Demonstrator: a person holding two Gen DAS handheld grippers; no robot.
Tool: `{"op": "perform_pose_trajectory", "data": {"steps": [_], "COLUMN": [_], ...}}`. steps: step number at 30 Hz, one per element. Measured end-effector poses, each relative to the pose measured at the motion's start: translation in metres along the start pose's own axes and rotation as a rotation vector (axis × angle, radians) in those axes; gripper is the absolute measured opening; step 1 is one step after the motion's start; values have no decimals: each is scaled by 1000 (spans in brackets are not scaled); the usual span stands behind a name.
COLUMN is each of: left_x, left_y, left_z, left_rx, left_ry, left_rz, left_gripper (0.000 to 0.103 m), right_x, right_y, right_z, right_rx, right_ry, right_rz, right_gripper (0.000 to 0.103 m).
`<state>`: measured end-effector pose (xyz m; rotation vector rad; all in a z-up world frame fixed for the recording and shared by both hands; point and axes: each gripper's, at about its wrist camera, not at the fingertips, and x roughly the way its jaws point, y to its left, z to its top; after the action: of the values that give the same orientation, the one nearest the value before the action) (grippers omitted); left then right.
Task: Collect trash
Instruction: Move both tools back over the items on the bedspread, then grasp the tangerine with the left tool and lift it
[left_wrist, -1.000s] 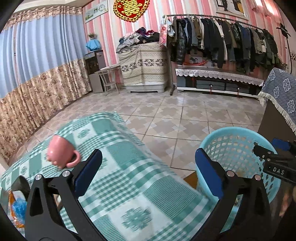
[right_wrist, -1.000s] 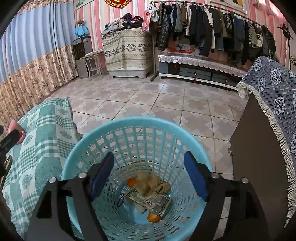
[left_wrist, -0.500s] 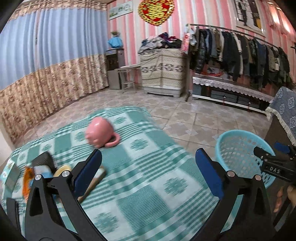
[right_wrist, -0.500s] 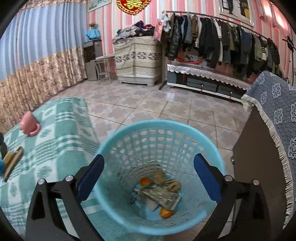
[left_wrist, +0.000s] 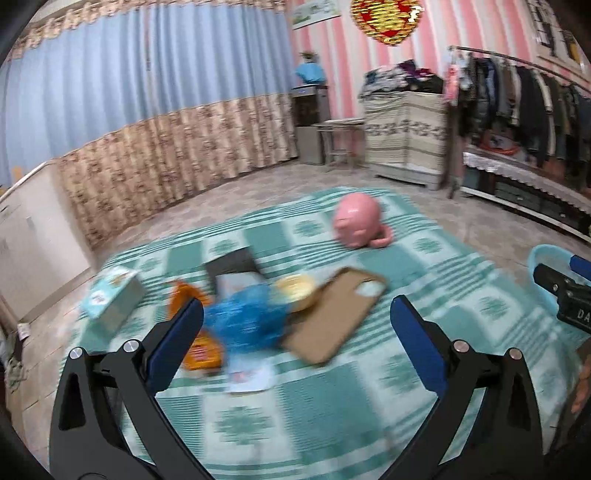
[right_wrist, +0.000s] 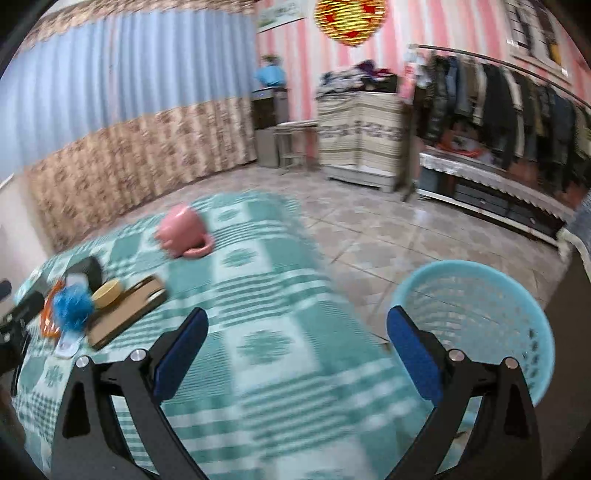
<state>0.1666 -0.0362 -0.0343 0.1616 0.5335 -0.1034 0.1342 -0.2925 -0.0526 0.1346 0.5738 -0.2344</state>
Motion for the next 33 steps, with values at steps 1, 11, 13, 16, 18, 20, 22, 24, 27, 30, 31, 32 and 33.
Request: {"op": "perform_pose_trajectory", "data": {"steps": [1,11,13,16,18,20,22,24,27,30,31,32,33], "left_x": [2,45,52,61,63,66,70,73,77,85,87,88,91], "left_y": [15,113,126,135,144,152,157,158,152,139,135,133,131], "left_z": [-3,-33,-40,-47,-50,-52,-55,-58,-61,-66,-66,-67,-67], "left_rx": [-15,-164,-180,-183,-190,-197,-198,-195,-156,-91,-79,-71,-68], "left_ry": [6,122,144,176,195,208,233,256,278,308,313,317,319], "left_rz": [16,77,77,90,113,128,142,147,171,182,185,183,178], "left_gripper": [98,98,98,98,98,98,97,97,97,97,97,97,97], "right_x": [4,28,36,49,58,63,69,73,72,74,76,79,81], "right_y": [12,82,90,103,108,111,111,109,104,102,101,100,100], "right_z": [-1,-3,-3,-2,-2,-9,-15,-17,-17,-19,-20,-21,-22], "right_rx": [-22,-145,-169,-195,-202,-202,-205,-197,-180,-175,-171,-164,-156], "right_ry": [10,37,44,54,61,69,93,106,106,108,113,122,131], "right_rz": [16,94,103,110,115,123,128,129,140,140,142,146,148], "right_gripper": [95,95,95,95,95,95,95,95,95,95,95,95,95]}}
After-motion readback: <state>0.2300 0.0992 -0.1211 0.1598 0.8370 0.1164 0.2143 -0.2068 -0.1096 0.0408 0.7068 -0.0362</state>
